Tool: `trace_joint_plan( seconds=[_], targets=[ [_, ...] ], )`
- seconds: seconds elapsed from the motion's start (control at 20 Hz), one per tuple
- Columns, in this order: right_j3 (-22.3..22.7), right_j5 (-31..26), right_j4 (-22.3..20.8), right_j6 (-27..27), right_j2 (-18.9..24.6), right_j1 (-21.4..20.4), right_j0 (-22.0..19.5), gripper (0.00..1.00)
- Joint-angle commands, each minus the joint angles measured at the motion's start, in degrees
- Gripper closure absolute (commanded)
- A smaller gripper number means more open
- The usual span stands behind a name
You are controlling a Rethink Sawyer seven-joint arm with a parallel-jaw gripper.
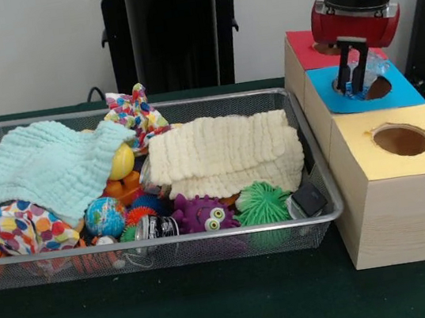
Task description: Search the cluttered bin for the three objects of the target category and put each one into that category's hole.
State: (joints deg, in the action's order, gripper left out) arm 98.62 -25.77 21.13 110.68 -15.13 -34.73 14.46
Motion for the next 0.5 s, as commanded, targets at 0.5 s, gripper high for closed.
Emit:
trace_joint_plan(
  seconds=[0.5],
  targets=[
    [-1.4, -7.63, -3.4, 5.26, 1.98, 0.85, -2.66, 1.0]
  ],
)
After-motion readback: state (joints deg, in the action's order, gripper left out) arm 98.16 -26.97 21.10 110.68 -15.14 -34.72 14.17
